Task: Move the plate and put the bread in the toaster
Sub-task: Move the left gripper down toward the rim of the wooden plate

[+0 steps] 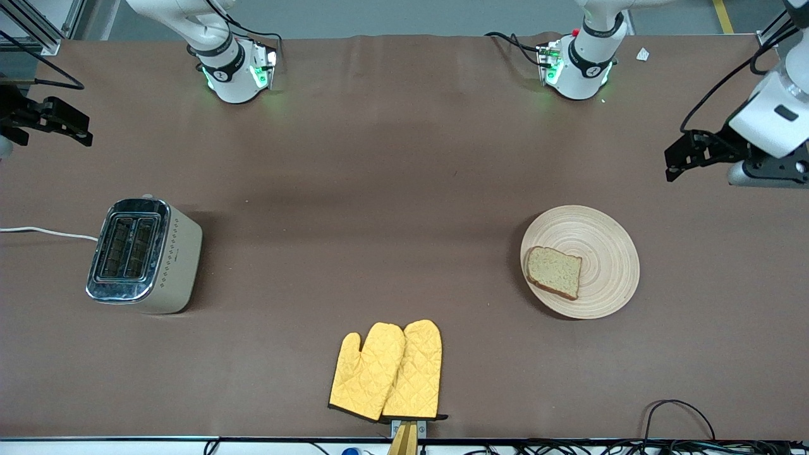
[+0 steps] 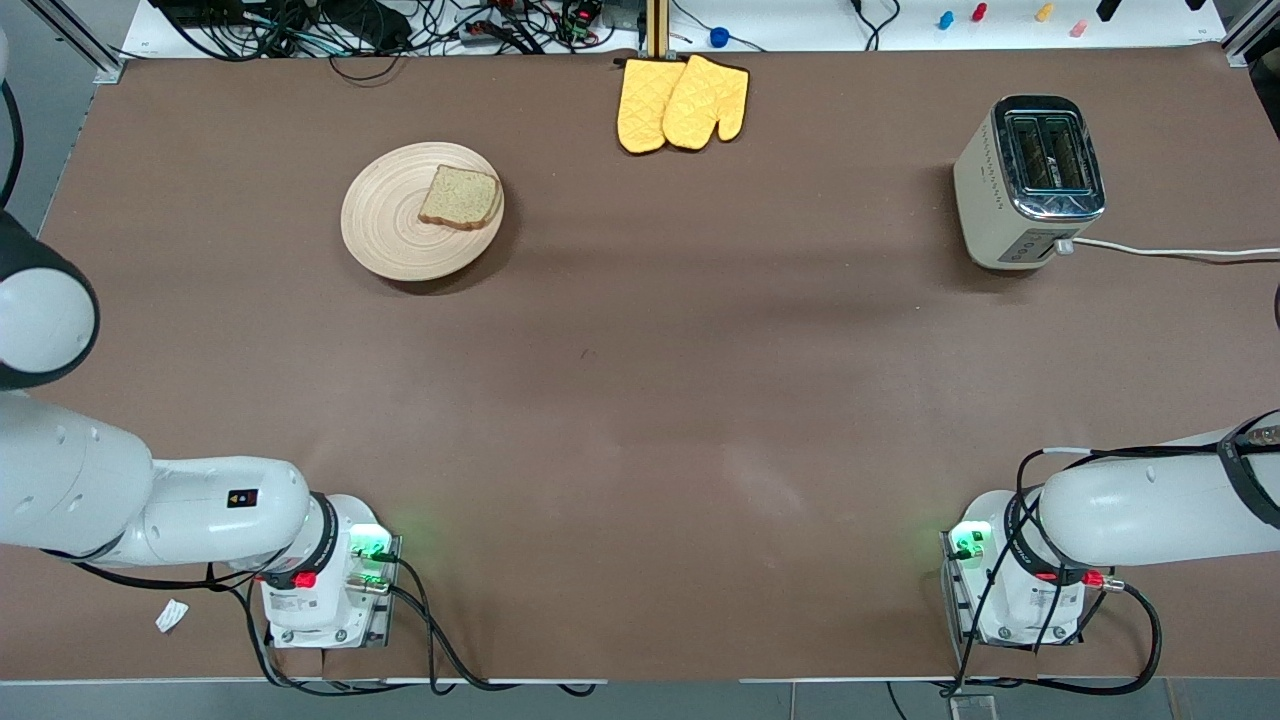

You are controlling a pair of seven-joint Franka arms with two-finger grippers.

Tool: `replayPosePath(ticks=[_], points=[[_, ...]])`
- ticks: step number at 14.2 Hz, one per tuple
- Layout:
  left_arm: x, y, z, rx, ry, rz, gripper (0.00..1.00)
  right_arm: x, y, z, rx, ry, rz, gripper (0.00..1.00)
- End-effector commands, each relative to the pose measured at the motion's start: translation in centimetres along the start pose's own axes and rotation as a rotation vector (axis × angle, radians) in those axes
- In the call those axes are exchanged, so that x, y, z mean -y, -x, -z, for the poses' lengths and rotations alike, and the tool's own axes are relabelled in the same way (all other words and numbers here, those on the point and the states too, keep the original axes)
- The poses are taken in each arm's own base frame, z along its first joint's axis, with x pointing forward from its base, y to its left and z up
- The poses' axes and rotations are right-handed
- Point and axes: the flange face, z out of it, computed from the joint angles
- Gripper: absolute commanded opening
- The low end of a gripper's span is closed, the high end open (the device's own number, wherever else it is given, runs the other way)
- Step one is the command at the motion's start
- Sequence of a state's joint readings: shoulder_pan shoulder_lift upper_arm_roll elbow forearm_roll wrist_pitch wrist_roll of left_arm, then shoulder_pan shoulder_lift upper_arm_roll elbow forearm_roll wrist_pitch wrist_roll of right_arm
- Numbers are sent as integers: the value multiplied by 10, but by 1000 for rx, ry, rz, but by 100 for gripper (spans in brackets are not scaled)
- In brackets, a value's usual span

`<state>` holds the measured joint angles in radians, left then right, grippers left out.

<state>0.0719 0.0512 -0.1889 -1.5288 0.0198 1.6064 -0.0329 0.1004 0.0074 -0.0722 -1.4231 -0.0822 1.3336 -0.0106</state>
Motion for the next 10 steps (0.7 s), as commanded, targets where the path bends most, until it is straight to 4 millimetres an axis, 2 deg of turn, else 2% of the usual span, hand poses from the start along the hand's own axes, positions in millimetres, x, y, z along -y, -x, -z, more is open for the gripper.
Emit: replayPosePath(ticks=[1, 2, 4, 6, 7, 8, 9, 10], points=[[68, -15, -32, 52, 163, 105, 100, 2, 2, 2, -1, 14, -10, 100], [90, -19, -47, 69, 223, 130, 100, 2, 3, 2, -1, 14, -12, 100], [126, -32, -95, 103, 343, 85, 100, 3, 2, 1, 1, 13, -10, 100], [160, -42, -156, 140, 495, 90, 100, 2, 2, 0, 4, 13, -10, 100], [175, -46, -194, 161, 557, 77, 100, 1, 2, 0, 4, 13, -10, 100], [183, -49, -232, 179, 619, 62, 100, 1, 2, 0, 4, 13, -10, 100], [185, -53, -262, 184, 663, 37, 100, 2, 2, 1, 2, 13, -10, 100], [195, -56, -293, 177, 693, 24, 100, 3, 2, 1, 2, 13, -8, 100]])
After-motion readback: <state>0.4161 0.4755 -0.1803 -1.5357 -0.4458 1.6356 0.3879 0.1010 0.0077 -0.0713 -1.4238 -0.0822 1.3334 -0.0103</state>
